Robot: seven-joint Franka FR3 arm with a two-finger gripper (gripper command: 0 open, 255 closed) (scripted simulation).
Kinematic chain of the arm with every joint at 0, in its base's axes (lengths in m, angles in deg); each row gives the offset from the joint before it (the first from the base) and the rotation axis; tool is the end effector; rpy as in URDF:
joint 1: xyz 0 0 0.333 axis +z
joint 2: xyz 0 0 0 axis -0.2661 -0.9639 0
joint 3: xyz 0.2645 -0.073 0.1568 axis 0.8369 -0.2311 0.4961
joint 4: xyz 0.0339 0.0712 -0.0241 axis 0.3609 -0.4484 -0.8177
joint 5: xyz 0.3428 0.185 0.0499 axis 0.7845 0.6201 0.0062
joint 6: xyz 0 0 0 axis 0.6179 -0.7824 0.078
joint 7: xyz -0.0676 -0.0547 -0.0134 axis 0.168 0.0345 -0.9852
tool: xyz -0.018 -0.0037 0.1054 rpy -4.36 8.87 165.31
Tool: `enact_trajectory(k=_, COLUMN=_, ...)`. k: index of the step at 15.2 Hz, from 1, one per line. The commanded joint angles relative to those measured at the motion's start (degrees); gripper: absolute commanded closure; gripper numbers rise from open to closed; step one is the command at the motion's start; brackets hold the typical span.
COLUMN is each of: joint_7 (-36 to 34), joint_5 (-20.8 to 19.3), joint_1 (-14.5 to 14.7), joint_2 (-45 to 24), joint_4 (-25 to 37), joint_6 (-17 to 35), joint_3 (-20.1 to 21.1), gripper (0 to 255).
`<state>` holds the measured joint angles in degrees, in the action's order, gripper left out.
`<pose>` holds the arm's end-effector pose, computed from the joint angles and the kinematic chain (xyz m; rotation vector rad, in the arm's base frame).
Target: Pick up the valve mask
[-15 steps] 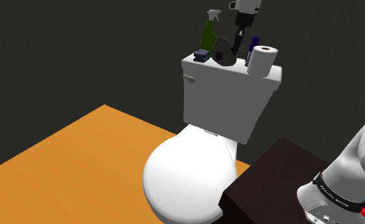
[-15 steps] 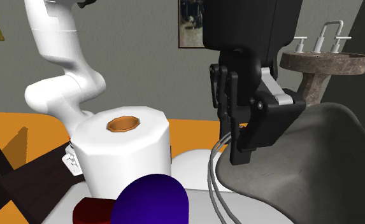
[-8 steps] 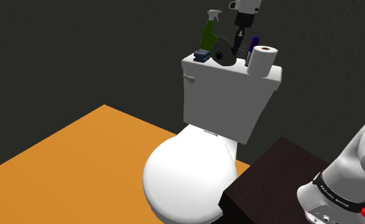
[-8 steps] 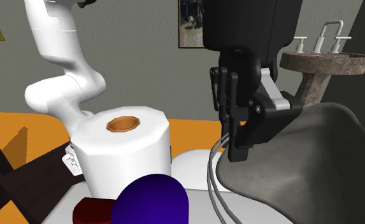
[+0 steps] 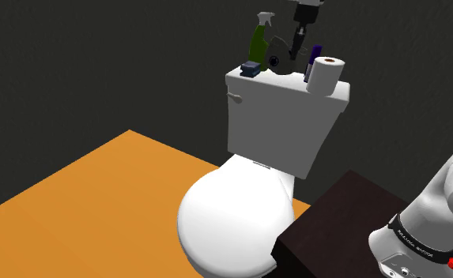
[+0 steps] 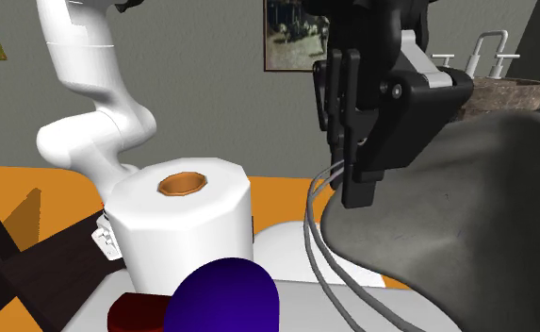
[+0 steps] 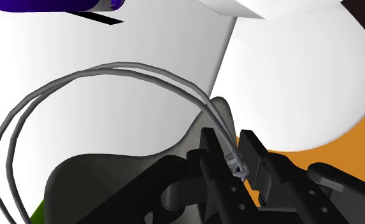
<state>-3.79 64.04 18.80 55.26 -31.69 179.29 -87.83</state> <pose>0.5766 -0.1295 0.5840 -2.9732 -0.9277 -0.1005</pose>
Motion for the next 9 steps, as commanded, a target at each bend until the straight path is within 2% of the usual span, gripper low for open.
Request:
enact_trajectory(k=1, joint_7=-0.01, joint_5=0.11, joint_1=-0.08, joint_2=-0.38, joint_4=2.08, joint_6=-1.71, joint_3=-0.05, gripper=255)
enact_trajectory(k=9, joint_7=-0.01, joint_5=0.61, joint_1=-0.48, joint_2=-1.99, joint_4=9.71, joint_6=-7.81, joint_3=-0.23, gripper=255)
